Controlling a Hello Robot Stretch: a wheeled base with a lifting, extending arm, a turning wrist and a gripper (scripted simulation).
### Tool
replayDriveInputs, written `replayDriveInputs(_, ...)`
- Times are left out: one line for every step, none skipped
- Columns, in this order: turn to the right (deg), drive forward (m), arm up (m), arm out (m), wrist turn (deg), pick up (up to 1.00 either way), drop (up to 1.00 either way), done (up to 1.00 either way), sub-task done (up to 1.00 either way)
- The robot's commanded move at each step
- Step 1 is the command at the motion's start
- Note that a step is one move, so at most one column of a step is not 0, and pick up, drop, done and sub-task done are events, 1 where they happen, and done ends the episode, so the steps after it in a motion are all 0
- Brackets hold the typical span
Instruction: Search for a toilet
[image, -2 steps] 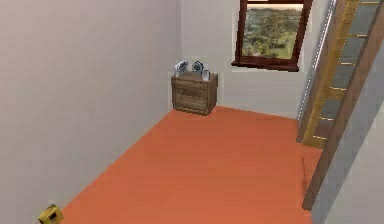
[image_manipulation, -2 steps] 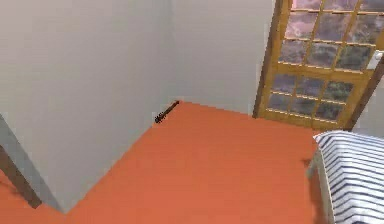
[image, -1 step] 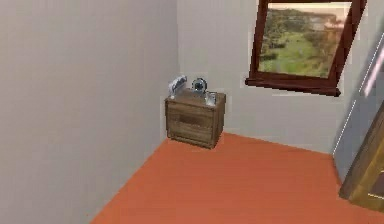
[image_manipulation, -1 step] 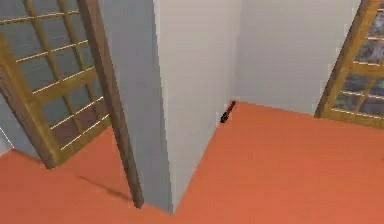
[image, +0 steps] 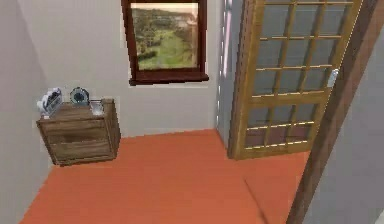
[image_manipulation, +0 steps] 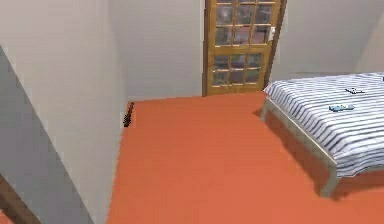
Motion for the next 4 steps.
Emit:
replayDriveInputs(0.0, 0.85, 0.0, 0.0, 0.0, 0.0, 0.0, 0.0, 0.0)
replayDriveInputs(45.0, 0.0, 0.0, 0.0, 0.0, 0.0, 0.0, 0.0, 0.0)
replayDriveInputs(0.0, 0.85, 0.0, 0.0, 0.0, 0.0, 0.0, 0.0, 0.0)
replayDriveInputs(39.0, 0.0, 0.0, 0.0, 0.0, 0.0, 0.0, 0.0, 0.0)
